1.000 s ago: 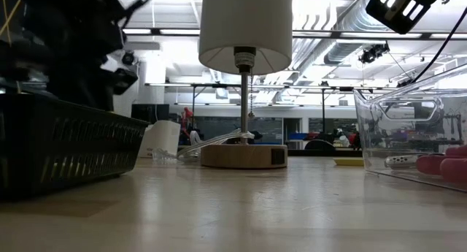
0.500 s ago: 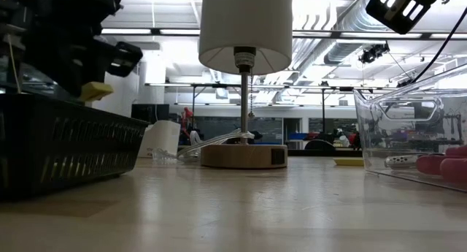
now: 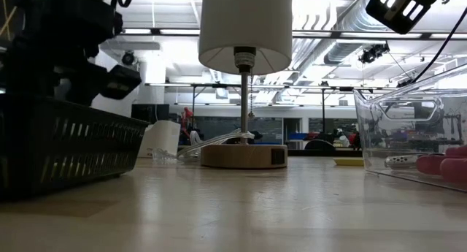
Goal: Pick & Place School Supplies
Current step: Put the yellow eraser into the black bin
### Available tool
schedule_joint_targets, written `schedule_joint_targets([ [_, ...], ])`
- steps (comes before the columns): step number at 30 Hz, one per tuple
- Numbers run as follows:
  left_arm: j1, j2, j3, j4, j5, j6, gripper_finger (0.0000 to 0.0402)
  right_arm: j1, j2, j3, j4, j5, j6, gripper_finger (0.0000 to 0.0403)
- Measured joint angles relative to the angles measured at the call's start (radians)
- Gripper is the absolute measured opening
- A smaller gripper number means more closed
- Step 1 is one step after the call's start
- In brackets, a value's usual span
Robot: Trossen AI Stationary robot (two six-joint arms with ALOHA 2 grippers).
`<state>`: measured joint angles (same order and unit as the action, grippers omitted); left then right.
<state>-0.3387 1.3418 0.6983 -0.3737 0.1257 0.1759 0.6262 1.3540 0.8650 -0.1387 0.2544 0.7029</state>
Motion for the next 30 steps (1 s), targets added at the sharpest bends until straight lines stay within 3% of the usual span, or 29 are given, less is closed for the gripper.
schedule_joint_targets([
  [11,-0.02,0.028,0.001,0.07,0.028,-0.079,0.012,0.0,0.0,0.0,0.0,0.0,0.0,0.0097],
  [22,-0.02,0.02,0.001,0.097,0.054,-0.004,0.0146,0.0,0.0,0.0,0.0,0.0,0.0,0.0097],
  [30,-0.019,-0.074,0.001,0.09,-0.017,0.028,0.0144,0.0,0.0,0.0,0.0,0.0,0.0,0.0097],
])
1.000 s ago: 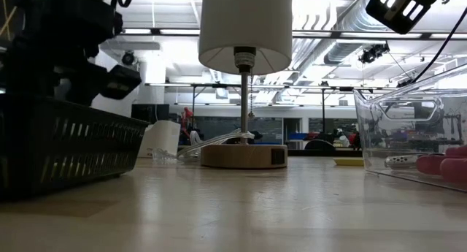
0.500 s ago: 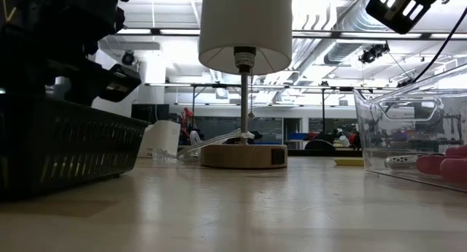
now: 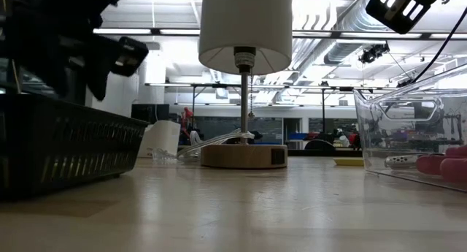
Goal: Pick & Place School Supplies
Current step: Put the yellow eraser into the black bin
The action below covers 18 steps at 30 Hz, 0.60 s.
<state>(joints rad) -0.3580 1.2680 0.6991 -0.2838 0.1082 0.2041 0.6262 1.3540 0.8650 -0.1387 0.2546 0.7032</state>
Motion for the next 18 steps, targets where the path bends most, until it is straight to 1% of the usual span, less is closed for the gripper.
schedule_joint_targets([
  [5,0.014,-0.076,0.0,-0.039,-0.049,0.0,0.0144,0.0,0.0,0.0,0.0,0.0,0.0,0.0097],
  [11,0.062,-0.159,-0.001,-0.092,-0.111,-0.002,0.0144,0.0,0.0,0.0,0.0,0.0,0.0,0.0097],
  [14,0.095,-0.206,-0.002,-0.121,-0.113,-0.002,0.0144,0.0,0.0,0.0,0.0,0.0,0.0,0.0097],
  [18,0.122,-0.284,-0.033,-0.115,-0.112,-0.002,0.0144,0.0,0.0,0.0,0.0,0.0,0.0,0.0097],
])
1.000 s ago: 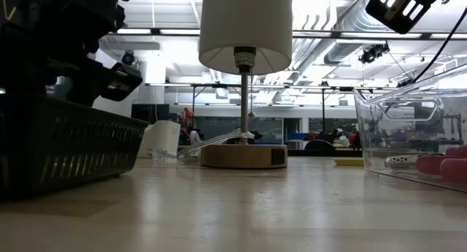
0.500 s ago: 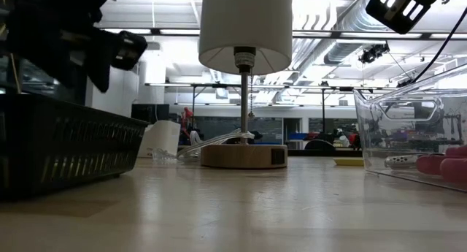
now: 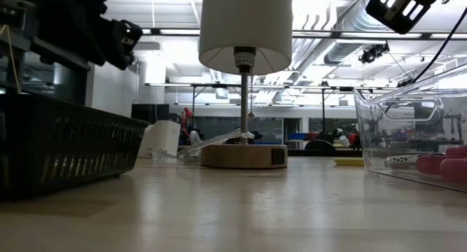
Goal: Pick & Place School Supplies
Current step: Put the yellow eraser into the black bin
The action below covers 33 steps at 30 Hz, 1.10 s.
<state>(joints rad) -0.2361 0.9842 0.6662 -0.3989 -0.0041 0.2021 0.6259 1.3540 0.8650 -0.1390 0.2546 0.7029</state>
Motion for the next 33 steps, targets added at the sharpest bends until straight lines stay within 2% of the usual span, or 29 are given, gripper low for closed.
schedule_joint_targets([
  [5,0.005,-0.133,-0.091,0.083,0.002,-0.016,0.0144,0.0,0.0,0.0,0.0,0.0,0.0,0.0097],
  [13,0.01,-0.31,-0.267,0.349,0.004,-0.022,0.0144,0.0,0.0,0.0,0.0,0.0,0.0,0.0097],
  [20,0.055,-0.411,-0.438,0.542,0.082,-0.028,0.0144,0.0,0.0,0.0,0.0,0.0,0.0,0.0097],
  [33,0.092,-0.619,-0.577,0.558,0.087,-0.052,0.0144,0.0,0.0,0.0,0.0,0.0,0.0,0.0097],
])
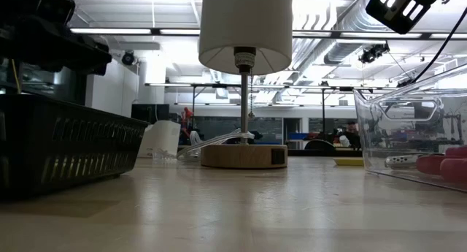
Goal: Pick & Place School Supplies
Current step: Put the yellow eraser into the black bin
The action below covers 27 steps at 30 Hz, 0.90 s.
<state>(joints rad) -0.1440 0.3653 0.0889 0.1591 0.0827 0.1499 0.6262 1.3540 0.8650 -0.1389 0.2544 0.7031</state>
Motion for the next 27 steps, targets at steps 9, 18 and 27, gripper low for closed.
schedule_joint_targets([
  [9,0.0,-0.122,-0.056,-0.034,-0.001,-0.001,0.0144,0.0,0.0,0.0,0.0,0.0,0.0,0.0097],
  [18,0.0,-0.193,-0.058,-0.157,-0.015,-0.051,0.0144,0.0,0.0,0.0,0.0,0.0,0.0,0.0097],
  [27,0.0,-0.219,-0.059,-0.193,-0.079,-0.093,0.0144,0.0,0.0,0.0,0.0,0.0,0.0,0.0097],
])
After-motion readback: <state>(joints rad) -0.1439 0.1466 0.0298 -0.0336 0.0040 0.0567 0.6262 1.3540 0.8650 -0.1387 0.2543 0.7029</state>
